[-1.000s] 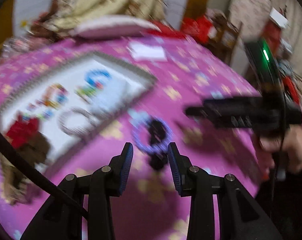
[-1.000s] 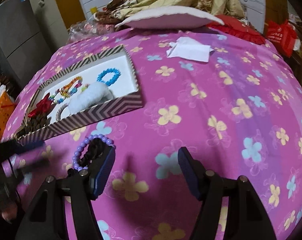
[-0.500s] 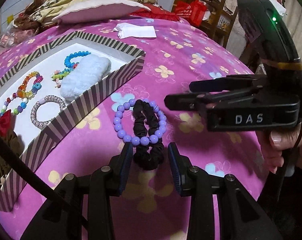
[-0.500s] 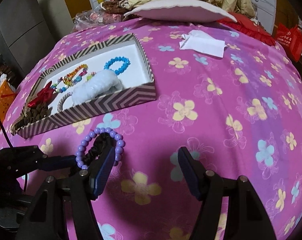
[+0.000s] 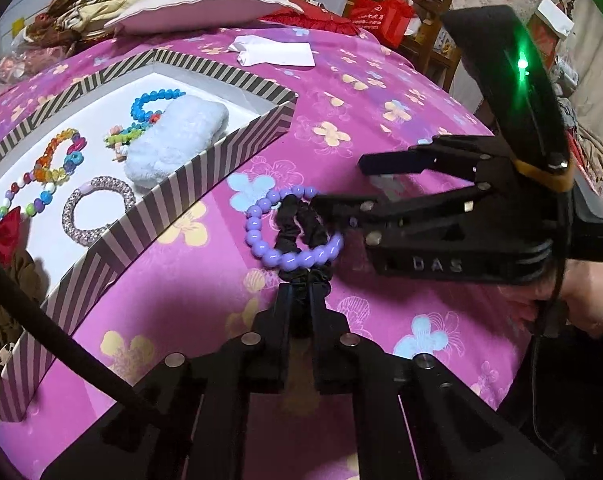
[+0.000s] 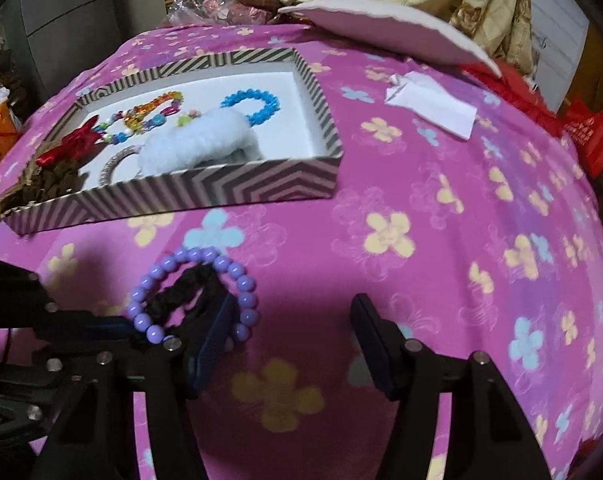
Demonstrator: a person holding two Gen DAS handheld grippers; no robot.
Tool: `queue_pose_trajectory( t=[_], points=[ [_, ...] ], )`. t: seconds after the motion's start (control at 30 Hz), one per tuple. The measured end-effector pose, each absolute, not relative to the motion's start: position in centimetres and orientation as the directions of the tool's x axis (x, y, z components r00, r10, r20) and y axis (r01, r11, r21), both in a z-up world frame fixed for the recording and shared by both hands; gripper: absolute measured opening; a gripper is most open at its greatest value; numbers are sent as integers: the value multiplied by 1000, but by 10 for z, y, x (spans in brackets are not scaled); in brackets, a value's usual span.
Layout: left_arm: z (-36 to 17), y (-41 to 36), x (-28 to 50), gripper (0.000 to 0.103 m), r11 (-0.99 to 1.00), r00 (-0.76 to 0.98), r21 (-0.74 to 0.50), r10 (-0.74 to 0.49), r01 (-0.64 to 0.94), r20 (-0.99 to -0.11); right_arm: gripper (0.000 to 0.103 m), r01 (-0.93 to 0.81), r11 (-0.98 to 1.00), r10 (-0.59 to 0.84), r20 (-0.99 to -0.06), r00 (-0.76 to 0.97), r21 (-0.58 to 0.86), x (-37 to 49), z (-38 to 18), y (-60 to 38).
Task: Organize jewelry
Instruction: 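Grasp the purple bead bracelet with right while left grasps the black scrunchie, then lift the black scrunchie with left while right holds the purple bracelet up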
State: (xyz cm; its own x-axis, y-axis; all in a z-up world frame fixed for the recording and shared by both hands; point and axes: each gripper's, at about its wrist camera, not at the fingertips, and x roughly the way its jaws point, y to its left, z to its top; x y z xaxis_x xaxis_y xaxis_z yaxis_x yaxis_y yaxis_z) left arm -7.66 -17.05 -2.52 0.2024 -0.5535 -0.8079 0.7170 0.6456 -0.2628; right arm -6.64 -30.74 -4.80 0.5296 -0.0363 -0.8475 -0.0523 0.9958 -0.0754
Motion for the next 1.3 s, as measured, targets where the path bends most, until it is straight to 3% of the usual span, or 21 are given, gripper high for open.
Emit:
queue_pose_trajectory(
  t=[0.23,0.47,0.57,0.7,0.8,0.97,1.17,1.3],
  points=[
    [-25,-168,-76,0,651,202,-266,-551,711,-809,63,116,991,-115,-856,504,-64,-73,-48,-357],
    [-25,-169,-75,0,650,202,-272,-557,709,-806,63,29,999,-49,-851,523,-40,-75,-49,-348],
    [-26,-168,-73,0,652,196,-291,-568,701,-800,58,-14,999,-28,-843,538,-42,-72,-49,-337],
    [-26,-169,-72,0,645,188,-318,-589,695,-786,33,-28,999,-5,-841,542,-24,-71,-47,-332],
    [-25,-171,-74,8,631,185,-322,-603,706,-776,10,-6,1000,-13,-844,537,-19,-72,-46,-336],
    [-24,-177,-77,21,610,175,-319,-611,725,-772,9,2,1000,-11,-840,543,-12,-75,-46,-340],
    [-25,-176,-75,21,608,174,-327,-619,724,-766,9,41,999,-13,-805,592,14,-77,-33,-346],
    [-24,-182,-82,18,616,215,-256,-585,745,-782,9,77,994,8,-758,652,77,-82,-19,-356]
  ],
)
